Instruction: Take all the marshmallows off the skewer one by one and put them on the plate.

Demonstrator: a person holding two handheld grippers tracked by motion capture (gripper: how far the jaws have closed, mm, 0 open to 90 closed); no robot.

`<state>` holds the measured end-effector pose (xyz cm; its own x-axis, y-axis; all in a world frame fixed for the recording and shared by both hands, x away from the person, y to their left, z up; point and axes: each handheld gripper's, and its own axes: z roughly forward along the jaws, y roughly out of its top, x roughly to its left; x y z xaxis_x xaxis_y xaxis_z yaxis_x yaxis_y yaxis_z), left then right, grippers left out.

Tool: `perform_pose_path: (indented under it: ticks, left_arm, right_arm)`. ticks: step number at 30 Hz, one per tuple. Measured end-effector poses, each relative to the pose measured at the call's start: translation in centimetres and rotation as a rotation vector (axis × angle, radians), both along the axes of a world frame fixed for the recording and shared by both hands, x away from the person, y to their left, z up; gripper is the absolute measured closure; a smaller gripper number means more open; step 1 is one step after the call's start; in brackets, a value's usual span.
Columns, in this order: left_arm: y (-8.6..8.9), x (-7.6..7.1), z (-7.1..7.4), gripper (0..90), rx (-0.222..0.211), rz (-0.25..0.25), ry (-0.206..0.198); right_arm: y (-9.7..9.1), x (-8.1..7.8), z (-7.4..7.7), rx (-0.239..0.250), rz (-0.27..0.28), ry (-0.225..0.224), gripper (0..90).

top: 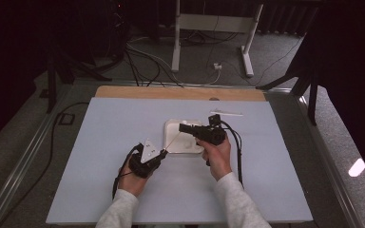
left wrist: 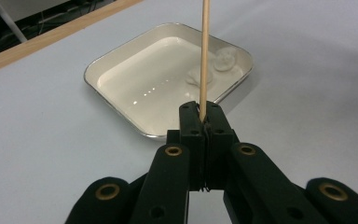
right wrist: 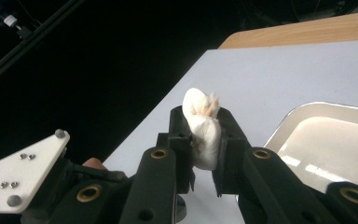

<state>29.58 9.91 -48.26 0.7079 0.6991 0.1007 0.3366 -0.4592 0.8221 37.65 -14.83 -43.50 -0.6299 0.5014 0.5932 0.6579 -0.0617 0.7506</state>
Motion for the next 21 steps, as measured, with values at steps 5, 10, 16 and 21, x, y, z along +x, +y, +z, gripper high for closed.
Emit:
perform_pose_path:
  ticks: [5, 10, 16, 21]
  left_arm:
    - [0.0, 0.0, 0.0, 90.0, 0.012, -0.005, -0.002]
    - [0.4, 0.0, -0.7, 90.0, 0.056, 0.030, 0.020]
    - [0.9, 0.4, -0.2, 90.0, -0.047, 0.057, 0.034]
    - [0.7, 0.3, 0.2, 90.0, -0.052, 0.059, 0.030]
  right_arm:
    - [-1.0, 0.3, 0.6, 0.005, -0.023, -0.008, 80.2]
    - [-2.0, 0.5, 1.1, 0.043, -0.074, -0.031, 81.1]
    - [-4.0, 0.8, 2.7, -0.010, -0.101, -0.076, 80.9]
    - [-3.6, 1.1, 1.7, -0.074, -0.092, -0.060, 80.4]
